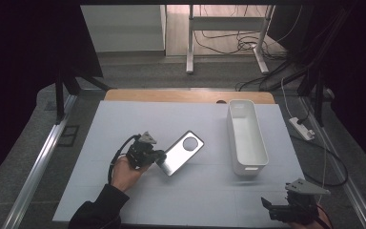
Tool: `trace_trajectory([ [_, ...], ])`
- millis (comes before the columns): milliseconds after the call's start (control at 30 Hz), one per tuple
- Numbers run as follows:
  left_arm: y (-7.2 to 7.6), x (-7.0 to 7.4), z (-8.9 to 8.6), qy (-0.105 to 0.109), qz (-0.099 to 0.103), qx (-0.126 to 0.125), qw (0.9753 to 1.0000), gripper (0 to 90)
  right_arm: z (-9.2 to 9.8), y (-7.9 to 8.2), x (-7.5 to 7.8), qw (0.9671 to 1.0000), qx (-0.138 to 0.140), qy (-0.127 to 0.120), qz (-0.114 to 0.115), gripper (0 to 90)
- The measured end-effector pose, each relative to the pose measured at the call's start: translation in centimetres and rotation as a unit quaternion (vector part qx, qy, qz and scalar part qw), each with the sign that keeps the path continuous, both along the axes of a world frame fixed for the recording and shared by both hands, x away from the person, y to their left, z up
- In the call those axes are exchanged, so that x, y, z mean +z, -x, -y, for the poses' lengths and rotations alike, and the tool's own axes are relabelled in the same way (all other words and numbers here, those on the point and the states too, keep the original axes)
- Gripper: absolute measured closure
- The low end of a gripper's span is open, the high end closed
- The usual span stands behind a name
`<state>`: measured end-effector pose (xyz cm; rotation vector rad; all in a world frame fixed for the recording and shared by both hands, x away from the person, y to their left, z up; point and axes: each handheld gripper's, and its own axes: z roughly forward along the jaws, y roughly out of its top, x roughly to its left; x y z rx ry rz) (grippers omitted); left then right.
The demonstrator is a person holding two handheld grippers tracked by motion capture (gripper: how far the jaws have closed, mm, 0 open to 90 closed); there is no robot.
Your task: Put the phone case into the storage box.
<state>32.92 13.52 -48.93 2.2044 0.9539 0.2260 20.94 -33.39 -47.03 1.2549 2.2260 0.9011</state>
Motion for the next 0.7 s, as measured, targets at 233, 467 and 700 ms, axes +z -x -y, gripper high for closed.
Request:
trace_trajectory([
  [233,1.4,0.8,-0.9,0.029,0.024,0.013,0.9992,89.2,0.0,0.0,0.0,1.0,0.003,-0.003,-0.001,0.9],
  [467,2.9,1.5,-1.6,0.048,0.045,0.023,0.9976,89.2,0.0,0.0,0.0,1.0,0.006,-0.008,-0.002,0.7],
  [700,4.4,1.8,-1.9,0.054,0.059,0.022,0.9965,89.2,0.1,-0.1,0.1,0.9998,0.014,-0.012,-0.005,0.6],
])
